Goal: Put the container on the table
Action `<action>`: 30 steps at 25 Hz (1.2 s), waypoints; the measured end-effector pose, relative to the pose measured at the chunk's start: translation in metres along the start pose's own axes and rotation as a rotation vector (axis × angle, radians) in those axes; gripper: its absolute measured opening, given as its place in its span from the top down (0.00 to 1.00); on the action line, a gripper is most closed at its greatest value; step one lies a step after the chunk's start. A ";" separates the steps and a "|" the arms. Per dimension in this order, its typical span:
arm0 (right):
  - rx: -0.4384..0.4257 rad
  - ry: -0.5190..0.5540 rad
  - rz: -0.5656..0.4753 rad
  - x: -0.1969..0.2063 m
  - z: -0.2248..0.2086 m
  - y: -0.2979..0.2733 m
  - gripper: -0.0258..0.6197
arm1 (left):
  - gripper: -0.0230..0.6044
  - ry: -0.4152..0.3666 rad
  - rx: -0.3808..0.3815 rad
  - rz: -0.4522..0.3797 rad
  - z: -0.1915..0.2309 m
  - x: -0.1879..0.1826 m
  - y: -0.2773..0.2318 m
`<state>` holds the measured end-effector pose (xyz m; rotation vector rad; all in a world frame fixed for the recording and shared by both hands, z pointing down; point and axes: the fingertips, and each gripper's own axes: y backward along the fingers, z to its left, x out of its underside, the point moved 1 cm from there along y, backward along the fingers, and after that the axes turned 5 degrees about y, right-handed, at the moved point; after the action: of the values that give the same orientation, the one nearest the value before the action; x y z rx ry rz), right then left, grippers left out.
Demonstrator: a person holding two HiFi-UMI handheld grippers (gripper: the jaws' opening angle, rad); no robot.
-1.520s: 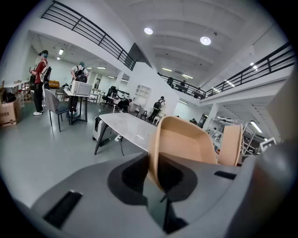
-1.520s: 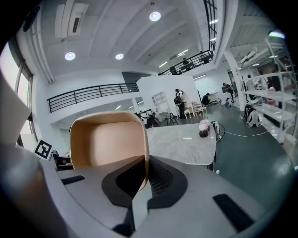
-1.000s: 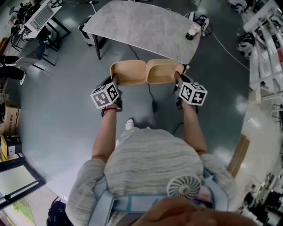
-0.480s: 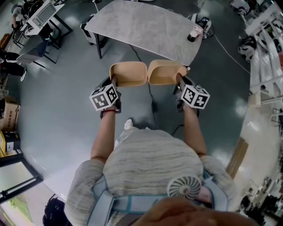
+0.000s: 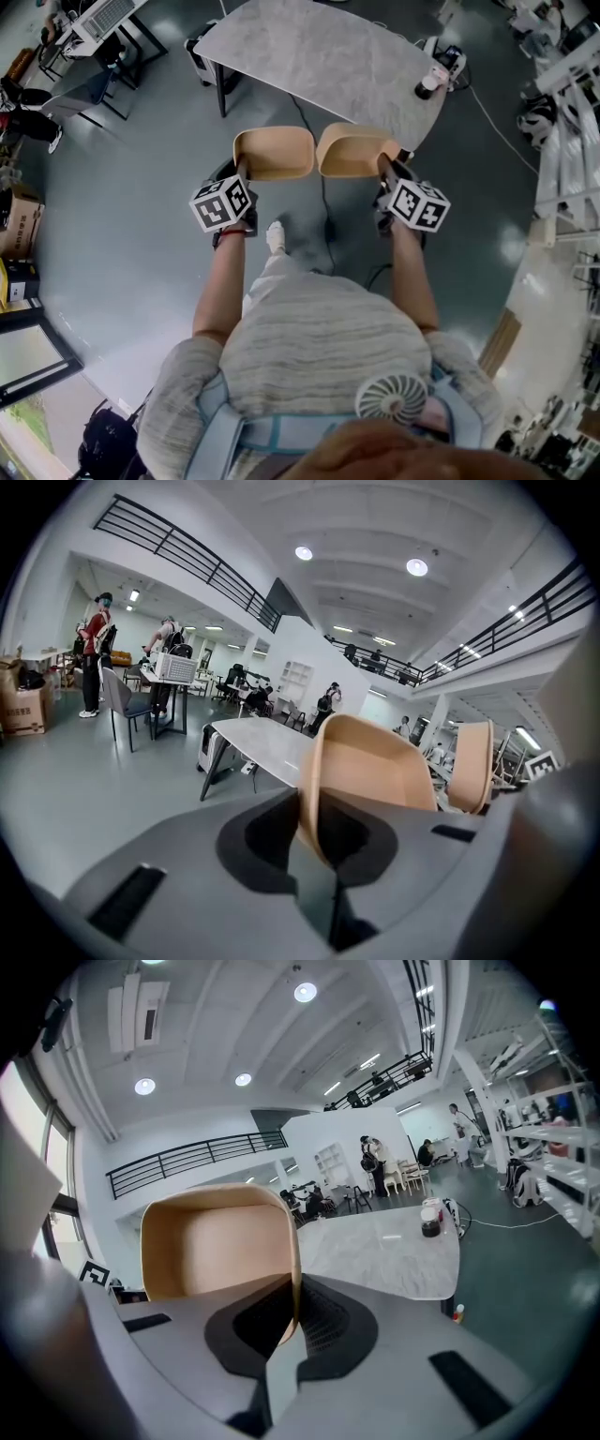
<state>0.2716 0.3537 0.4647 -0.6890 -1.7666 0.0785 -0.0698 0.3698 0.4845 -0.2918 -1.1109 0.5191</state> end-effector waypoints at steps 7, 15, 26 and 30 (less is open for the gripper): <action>-0.020 0.008 0.006 -0.028 0.012 -0.066 0.96 | 0.90 0.020 0.000 -0.018 0.029 -0.044 -0.046; -0.011 -0.001 0.037 -0.061 0.031 -0.155 0.96 | 0.90 0.038 -0.021 -0.010 0.086 -0.109 -0.101; 0.022 -0.028 0.010 -0.099 0.059 -0.239 0.96 | 0.90 0.041 -0.013 -0.013 0.153 -0.177 -0.151; 0.019 -0.021 0.023 -0.108 0.060 -0.266 0.96 | 0.90 0.044 -0.014 -0.011 0.161 -0.191 -0.171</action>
<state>0.1254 0.0991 0.4575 -0.6968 -1.7764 0.1180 -0.2385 0.1182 0.4860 -0.3072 -1.0735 0.4933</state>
